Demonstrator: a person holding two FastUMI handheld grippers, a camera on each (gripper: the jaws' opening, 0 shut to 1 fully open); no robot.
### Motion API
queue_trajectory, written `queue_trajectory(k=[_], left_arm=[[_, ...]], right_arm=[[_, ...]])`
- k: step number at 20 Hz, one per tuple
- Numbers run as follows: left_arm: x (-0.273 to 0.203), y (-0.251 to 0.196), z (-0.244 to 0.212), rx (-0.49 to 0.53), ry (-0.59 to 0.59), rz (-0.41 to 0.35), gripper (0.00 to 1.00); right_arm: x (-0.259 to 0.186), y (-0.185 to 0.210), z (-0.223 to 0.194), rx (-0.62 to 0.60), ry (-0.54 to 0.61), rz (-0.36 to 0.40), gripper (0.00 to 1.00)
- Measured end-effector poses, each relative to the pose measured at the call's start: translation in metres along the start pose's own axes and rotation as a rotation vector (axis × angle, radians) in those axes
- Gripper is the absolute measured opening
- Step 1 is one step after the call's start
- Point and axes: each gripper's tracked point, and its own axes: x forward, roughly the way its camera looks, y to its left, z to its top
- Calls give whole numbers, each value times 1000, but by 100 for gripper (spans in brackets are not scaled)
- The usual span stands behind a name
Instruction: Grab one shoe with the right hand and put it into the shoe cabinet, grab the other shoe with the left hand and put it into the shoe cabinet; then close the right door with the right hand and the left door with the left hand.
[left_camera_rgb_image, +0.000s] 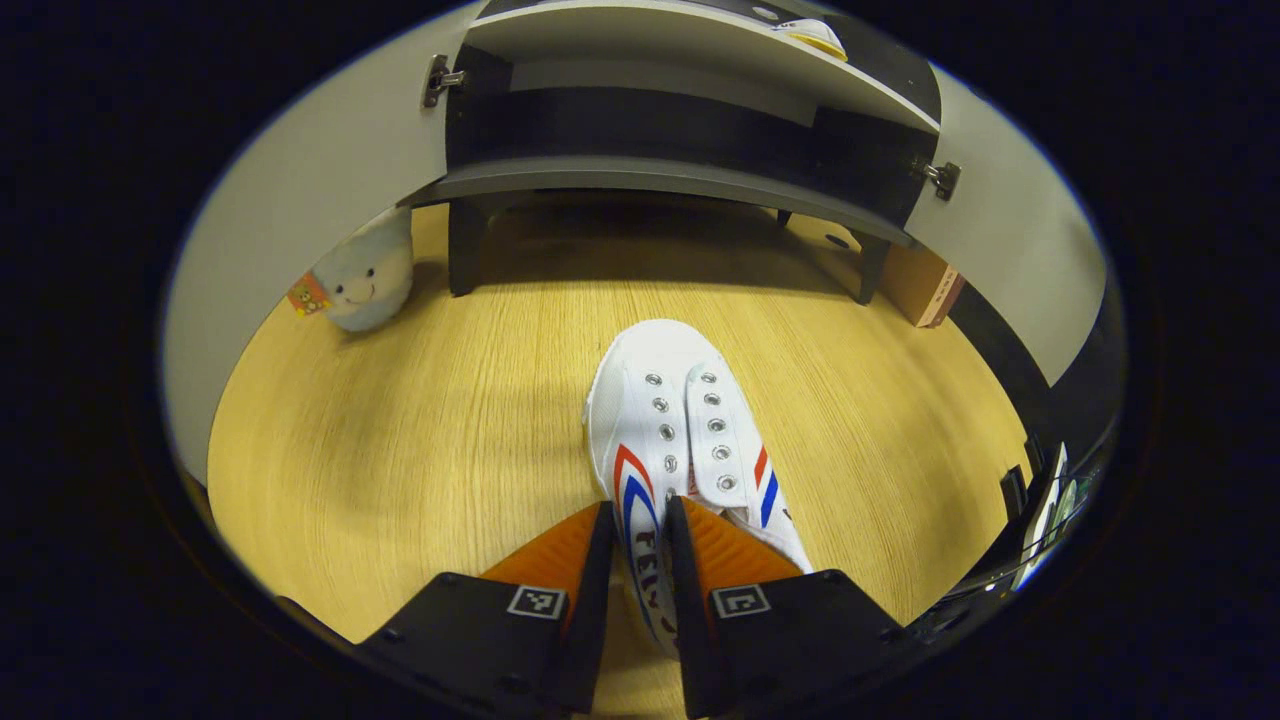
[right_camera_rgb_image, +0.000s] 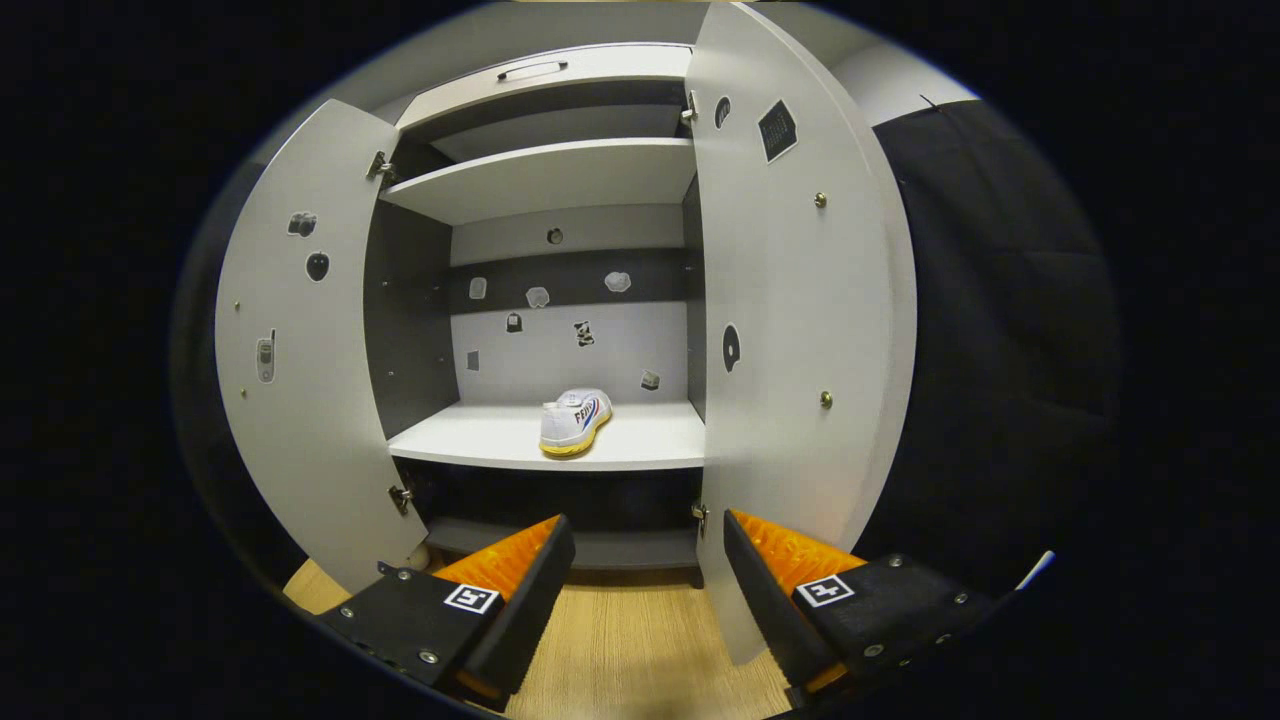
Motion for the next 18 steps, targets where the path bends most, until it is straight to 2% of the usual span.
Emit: queue_trajectory(k=[1, 2, 4, 9, 13, 18], left_arm=[[3, 0, -2, -7, 3, -15, 38], [1, 3, 1, -13, 9, 1, 22], [-1, 5, 9, -23, 18, 30, 7], [-30, -1, 44, -23, -34, 4, 7], [-82, -12, 108, -10, -115, -17, 7], [-148, -14, 215, -24, -235, -67, 7]], right_arm=[[0, 0, 1, -1, -3, -2, 92], [-1, 0, 3, -2, -8, -1, 92], [-4, 2, 6, 0, -19, 2, 92], [-10, 7, 8, 18, -38, 19, 92], [-15, 13, 7, 14, -45, 39, 92], [-22, 12, 7, 14, -60, 43, 92]])
